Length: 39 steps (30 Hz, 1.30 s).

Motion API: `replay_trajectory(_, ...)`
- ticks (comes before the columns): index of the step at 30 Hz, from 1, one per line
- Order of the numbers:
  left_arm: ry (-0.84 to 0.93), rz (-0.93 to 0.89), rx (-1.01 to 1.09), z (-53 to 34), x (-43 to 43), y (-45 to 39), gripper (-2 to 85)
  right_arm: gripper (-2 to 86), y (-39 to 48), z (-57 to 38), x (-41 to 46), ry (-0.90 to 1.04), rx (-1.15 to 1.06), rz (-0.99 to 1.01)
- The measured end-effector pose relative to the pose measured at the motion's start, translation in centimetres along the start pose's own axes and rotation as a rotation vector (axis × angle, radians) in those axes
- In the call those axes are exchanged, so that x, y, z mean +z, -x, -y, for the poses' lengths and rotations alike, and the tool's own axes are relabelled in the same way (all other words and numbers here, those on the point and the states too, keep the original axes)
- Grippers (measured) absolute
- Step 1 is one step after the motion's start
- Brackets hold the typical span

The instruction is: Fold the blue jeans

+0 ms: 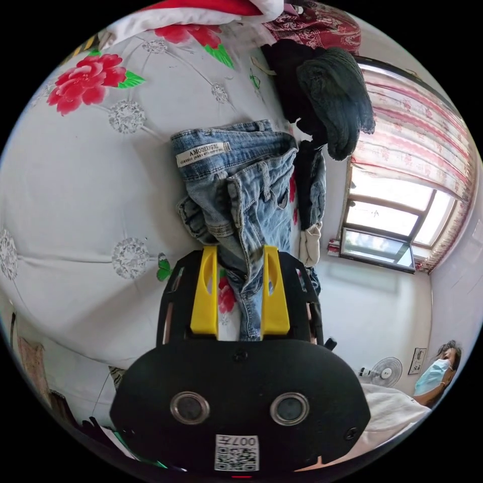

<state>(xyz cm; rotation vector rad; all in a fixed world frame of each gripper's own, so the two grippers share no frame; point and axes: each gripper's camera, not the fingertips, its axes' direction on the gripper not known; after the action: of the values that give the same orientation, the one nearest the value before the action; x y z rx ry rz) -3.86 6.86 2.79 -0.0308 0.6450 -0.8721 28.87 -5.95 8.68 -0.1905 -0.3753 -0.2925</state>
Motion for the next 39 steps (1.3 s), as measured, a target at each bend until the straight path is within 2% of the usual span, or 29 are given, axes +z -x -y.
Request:
replay_trajectory(2, -0.004, -0.022, -0.011, 0.2, 0.0, 0.4, 12.6, -0.1, 1.7, 0.1, 5.7, 0.115, -0.002, -0.103)
replay_trajectory(5, -0.01, -0.066, -0.04, 0.5, -0.2, 0.8, 12.9, -0.1, 3.7, 0.4, 6.6, 0.097, -0.035, -0.165)
replay_trajectory(9, 0.003, -0.043, 0.011, 0.6, -0.5, 0.4, 13.1, 0.0, 6.6, -0.4, 0.4, -0.154, -0.122, -0.201)
replay_trajectory(11, 0.005, -0.048, 0.026, 0.7, -0.5, 0.4, 13.3, 0.0, 7.4, -0.8, -0.5, -0.208, -0.164, -0.148)
replay_trajectory(14, 0.008, -0.045, 0.046, 1.1, 0.1, 0.6, 13.5, 0.3, 8.6, -0.4, 3.7, -0.15, -0.201, -0.042)
replay_trajectory(16, 0.001, -0.047, 0.042, 1.4, 0.3, 0.7, 13.5, 0.8, 8.2, 0.8, 10.7, 0.052, -0.121, -0.05)
replay_trajectory(18, -0.003, -0.061, 0.038, 1.7, 0.5, 0.7, 14.1, 1.4, 7.5, 1.4, 13.5, 0.121, -0.035, -0.057)
replay_trajectory(20, -0.001, -0.078, 0.039, 1.9, 0.6, 0.6, 15.0, 2.1, 7.5, 1.7, 13.0, 0.095, -0.007, -0.02)
replay_trajectory(24, 0.014, -0.085, 0.054, 2.3, 0.8, 0.7, 15.9, 3.5, 9.6, 1.1, 7.8, -0.042, -0.184, 0.127)
replay_trajectory(26, 0.015, -0.087, 0.047, 2.4, 0.8, 1.1, 15.8, 3.9, 9.5, 1.0, 6.1, -0.096, -0.202, 0.092)
replay_trajectory(28, 0.017, -0.081, 0.04, 2.6, 0.9, 1.5, 15.3, 4.4, 7.5, 1.7, 5.7, -0.147, -0.127, -0.007)
replay_trajectory(31, 0.015, -0.076, 0.019, 3.0, 1.3, 2.1, 13.5, 4.9, 4.1, 4.1, 9.1, -0.042, -0.025, 0.018)
replay_trajectory(34, 0.011, -0.083, -0.015, 3.3, 1.6, 2.7, 12.5, 4.6, 3.7, 5.6, 13.9, 0.093, -0.027, 0.089)
replay_trajectory(35, 0.011, -0.088, -0.02, 3.4, 1.7, 2.8, 12.7, 4.5, 4.0, 5.7, 14.9, 0.125, -0.028, 0.075)
replay_trajectory(37, 0.013, -0.086, -0.014, 3.4, 1.8, 2.9, 13.0, 2.6, 5.3, 5.2, 14.9, 0.07, -0.051, -0.067)
replay_trajectory(39, 0.014, -0.074, -0.007, 3.4, 2.0, 3.0, 12.8, 1.4, 5.6, 5.2, 14.9, 0.102, -0.084, -0.093)
